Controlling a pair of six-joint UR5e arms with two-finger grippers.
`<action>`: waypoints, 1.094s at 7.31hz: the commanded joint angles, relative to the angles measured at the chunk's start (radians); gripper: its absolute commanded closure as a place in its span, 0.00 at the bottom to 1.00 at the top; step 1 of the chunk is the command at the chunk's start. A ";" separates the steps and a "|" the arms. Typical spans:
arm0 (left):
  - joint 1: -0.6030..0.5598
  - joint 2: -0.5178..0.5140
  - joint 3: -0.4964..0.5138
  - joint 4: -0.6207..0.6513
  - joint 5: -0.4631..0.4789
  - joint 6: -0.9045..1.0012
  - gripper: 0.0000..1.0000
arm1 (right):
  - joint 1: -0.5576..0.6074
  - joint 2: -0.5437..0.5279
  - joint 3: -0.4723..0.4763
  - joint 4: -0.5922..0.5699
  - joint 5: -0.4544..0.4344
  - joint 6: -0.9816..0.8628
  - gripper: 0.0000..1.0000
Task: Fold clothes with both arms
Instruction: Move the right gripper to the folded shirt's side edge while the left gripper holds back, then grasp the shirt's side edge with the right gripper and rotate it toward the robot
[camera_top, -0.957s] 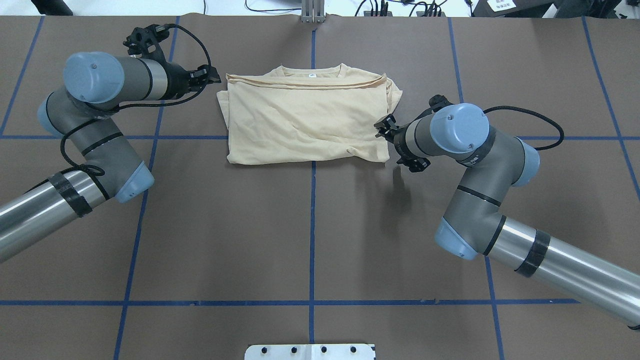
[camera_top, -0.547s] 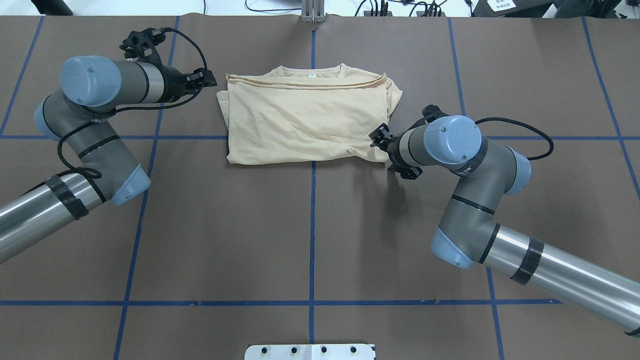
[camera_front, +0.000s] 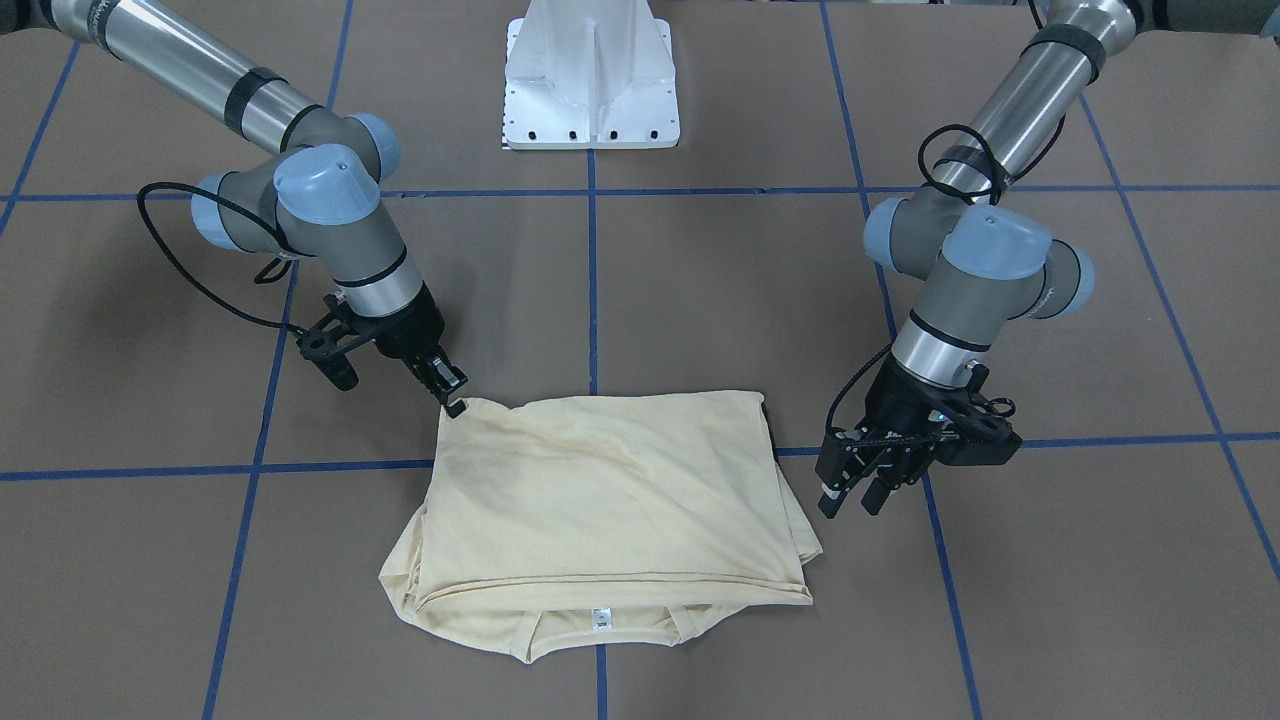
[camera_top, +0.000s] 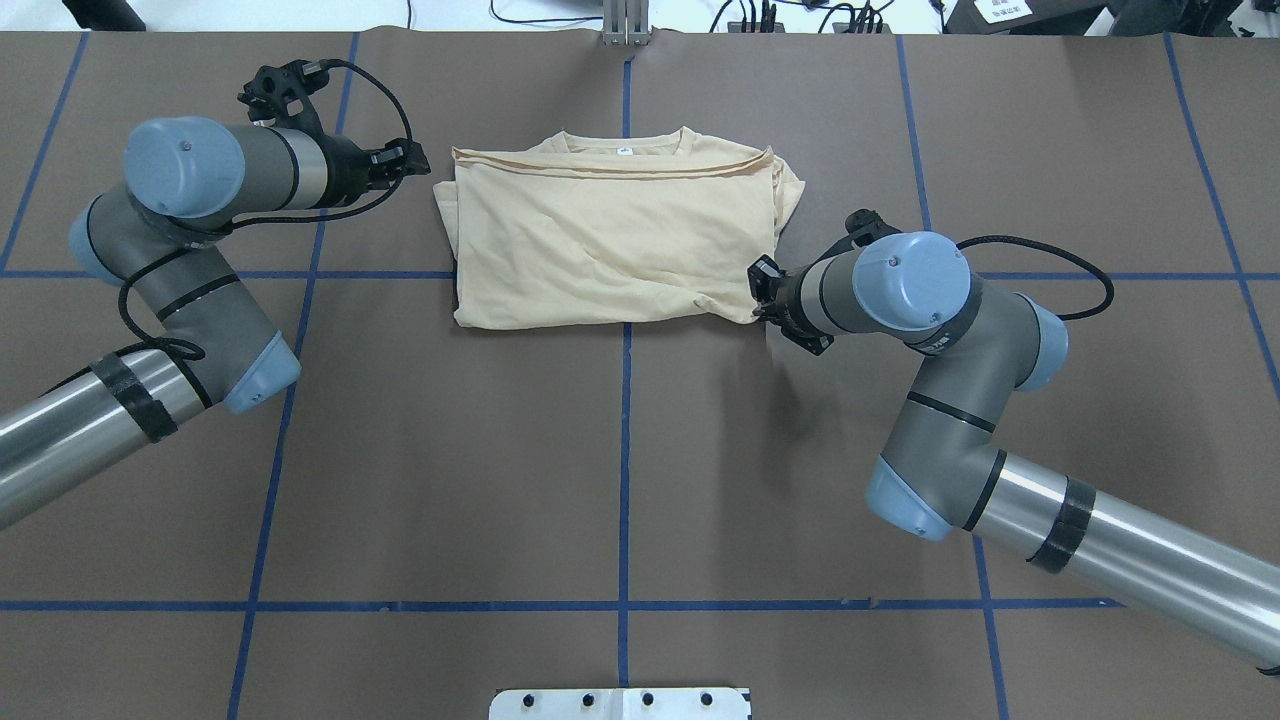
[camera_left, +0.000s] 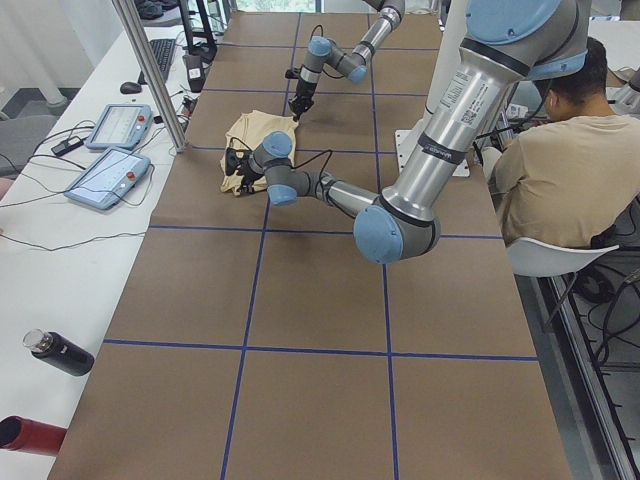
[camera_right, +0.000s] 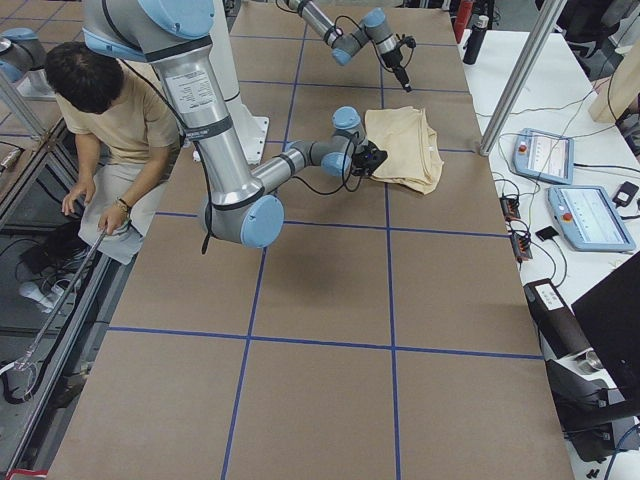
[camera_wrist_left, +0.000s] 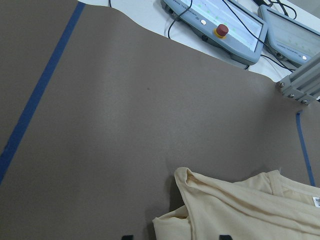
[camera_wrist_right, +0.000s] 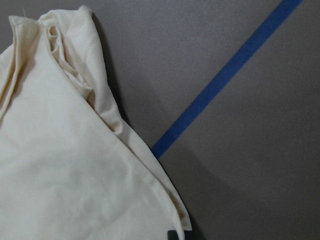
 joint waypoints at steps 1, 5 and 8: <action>0.002 -0.002 0.002 0.000 0.001 0.001 0.35 | 0.006 -0.014 0.026 0.000 0.010 -0.001 1.00; 0.005 -0.005 -0.086 0.002 -0.115 -0.011 0.35 | -0.201 -0.284 0.496 -0.166 0.047 0.058 1.00; 0.035 -0.005 -0.149 0.006 -0.238 -0.135 0.34 | -0.498 -0.302 0.687 -0.413 0.036 0.138 0.01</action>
